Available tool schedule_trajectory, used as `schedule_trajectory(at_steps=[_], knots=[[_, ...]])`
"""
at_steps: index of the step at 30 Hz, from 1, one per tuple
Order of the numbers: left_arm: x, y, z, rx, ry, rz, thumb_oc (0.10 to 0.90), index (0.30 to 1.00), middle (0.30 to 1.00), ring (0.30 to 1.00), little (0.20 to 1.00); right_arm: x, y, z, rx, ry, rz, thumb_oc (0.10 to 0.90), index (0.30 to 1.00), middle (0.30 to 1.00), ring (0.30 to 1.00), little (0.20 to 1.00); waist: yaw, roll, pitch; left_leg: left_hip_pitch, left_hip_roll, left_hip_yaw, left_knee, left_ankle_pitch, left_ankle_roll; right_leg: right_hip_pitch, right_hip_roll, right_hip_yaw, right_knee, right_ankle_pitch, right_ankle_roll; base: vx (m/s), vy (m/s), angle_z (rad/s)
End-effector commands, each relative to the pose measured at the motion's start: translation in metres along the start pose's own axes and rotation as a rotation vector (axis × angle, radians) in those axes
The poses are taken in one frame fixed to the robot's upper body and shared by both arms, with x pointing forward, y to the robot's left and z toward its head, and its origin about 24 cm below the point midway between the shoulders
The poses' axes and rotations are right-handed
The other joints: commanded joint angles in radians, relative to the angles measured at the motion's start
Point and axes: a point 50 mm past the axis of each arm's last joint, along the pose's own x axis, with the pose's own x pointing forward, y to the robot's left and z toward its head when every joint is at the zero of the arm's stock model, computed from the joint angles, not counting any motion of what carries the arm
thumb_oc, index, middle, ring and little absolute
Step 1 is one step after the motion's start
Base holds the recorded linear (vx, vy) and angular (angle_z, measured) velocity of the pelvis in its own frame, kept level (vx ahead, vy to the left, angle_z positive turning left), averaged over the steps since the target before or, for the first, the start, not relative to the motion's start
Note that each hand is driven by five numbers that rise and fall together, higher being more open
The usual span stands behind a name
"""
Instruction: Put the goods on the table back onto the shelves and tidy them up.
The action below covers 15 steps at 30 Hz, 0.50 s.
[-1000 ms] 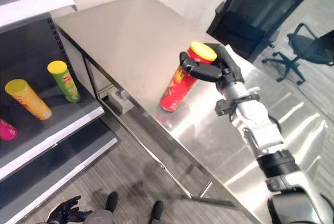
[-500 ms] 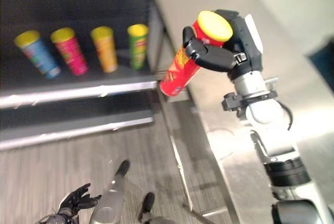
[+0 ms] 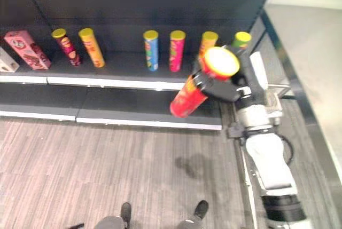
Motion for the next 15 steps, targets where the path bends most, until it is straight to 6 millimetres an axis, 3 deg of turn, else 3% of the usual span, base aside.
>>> schedule_trajectory(at_steps=[1, 2, 3, 5, 6, 7, 8, 11, 13, 14, 15], knots=[[0.002, 0.012, 0.036, 0.04, -0.15, 0.019, 0.8, 0.9, 0.9, 0.9, 0.9, 0.039, -0.017, 0.08, -0.177, -0.414, -0.023, 0.4, 0.3, 0.3, 0.3, 0.3, -0.032, 0.029, -0.058, 0.016, 0.114, -0.059, -0.186, 0.053, -0.037, 0.09, 0.112, 0.106, 0.081, -0.399, 0.206, -0.06, 0.346, 0.31], [0.002, 0.012, 0.036, 0.029, -0.153, 0.016, 0.8, 0.9, 0.9, 0.9, 0.9, 0.04, -0.015, 0.081, -0.176, -0.421, -0.009, 0.4, 0.3, 0.3, 0.3, 0.3, -0.03, 0.033, -0.055, 0.013, 0.11, -0.055, -0.188, 0.058, -0.029, 0.081, 0.153, 0.112, 0.103, -0.431, 0.191, -0.02, 0.265, 0.13], [0.002, 0.009, 0.035, 0.015, -0.15, 0.006, 0.8, 0.9, 0.9, 0.9, 0.9, 0.043, -0.009, 0.083, -0.169, -0.431, 0.017, 0.4, 0.3, 0.3, 0.3, 0.3, -0.024, 0.033, -0.046, 0.012, 0.101, -0.05, -0.189, 0.062, -0.018, 0.072, 0.238, 0.087, 0.125, -0.494, 0.165, -0.03, 0.217, -0.2], [0.002, 0.005, 0.035, -0.003, -0.147, -0.005, 0.8, 0.9, 0.9, 0.9, 0.9, 0.046, -0.005, 0.08, -0.167, -0.417, 0.046, 0.4, 0.3, 0.3, 0.3, 0.3, -0.023, 0.023, -0.037, 0.015, 0.084, -0.05, -0.19, 0.067, -0.013, 0.056, 0.328, 0.076, 0.122, -0.535, 0.138, 0.0, 0.135, -0.24], [0.003, 0.0, 0.037, -0.007, -0.154, -0.023, 0.8, 0.9, 0.9, 0.9, 0.9, 0.048, -0.005, 0.079, -0.185, -0.411, 0.054, 0.4, 0.3, 0.3, 0.3, 0.3, -0.033, 0.009, -0.026, 0.017, 0.063, -0.055, -0.189, 0.063, -0.012, 0.044, 0.407, 0.125, 0.091, -0.549, 0.123, 0.01, 0.07, -0.2], [0.003, 0.0, 0.038, -0.007, -0.154, -0.023, 0.8, 0.9, 0.9, 0.9, 0.9, 0.048, -0.005, 0.079, -0.185, -0.412, 0.054, 0.4, 0.3, 0.3, 0.3, 0.3, -0.033, 0.008, -0.026, 0.014, 0.063, -0.054, -0.19, 0.067, -0.011, 0.042, 0.407, 0.125, 0.088, -0.545, 0.123, 0.07, 0.076, -0.03], [0.003, -0.013, 0.039, -0.018, -0.166, -0.06, 0.8, 0.9, 0.9, 0.9, 0.9, 0.049, -0.005, 0.08, -0.19, -0.417, 0.052, 0.4, 0.3, 0.3, 0.3, 0.3, -0.038, -0.005, -0.019, 0.009, 0.03, -0.086, -0.187, 0.064, -0.005, 0.058, 0.451, 0.214, 0.015, -0.522, 0.106, 0.07, 0.013, -0.01], [0.003, -0.022, 0.042, -0.062, -0.182, -0.074, 0.8, 0.9, 0.9, 0.9, 0.9, 0.051, -0.004, 0.081, -0.224, -0.425, 0.041, 0.4, 0.3, 0.3, 0.3, 0.3, -0.032, -0.009, -0.019, -0.002, 0.027, -0.098, -0.168, 0.053, -0.008, 0.08, 0.458, 0.214, -0.028, -0.502, 0.106, 0.1, -0.051, 0.4], [0.003, -0.027, 0.051, -0.069, -0.213, -0.088, 0.8, 0.9, 0.9, 0.9, 0.9, 0.05, -0.005, 0.081, -0.25, -0.431, 0.013, 0.4, 0.3, 0.3, 0.3, 0.3, -0.031, -0.014, 0.015, -0.066, 0.015, -0.117, 0.014, -0.008, -0.022, 0.098, 0.443, 0.208, -0.023, -0.514, 0.089, 0.09, -0.043, 0.54], [0.003, -0.03, 0.055, -0.078, -0.224, -0.09, 0.8, 0.9, 0.9, 0.9, 0.9, 0.051, -0.005, 0.08, -0.257, -0.432, -0.005, 0.4, 0.3, 0.3, 0.3, 0.3, -0.023, -0.011, 0.043, -0.147, 0.024, -0.126, 0.139, -0.008, -0.051, 0.126, 0.426, 0.195, -0.035, -0.525, 0.084, 0.03, 0.014, 0.66], [0.003, -0.03, 0.055, -0.078, -0.225, -0.09, 0.8, 0.9, 0.9, 0.9, 0.9, 0.051, -0.005, 0.08, -0.257, -0.433, -0.006, 0.4, 0.3, 0.3, 0.3, 0.3, -0.026, -0.009, 0.043, -0.156, 0.025, -0.13, 0.153, -0.014, -0.052, 0.126, 0.428, 0.192, -0.036, -0.524, 0.083, 0.12, 0.082, 0.69]])
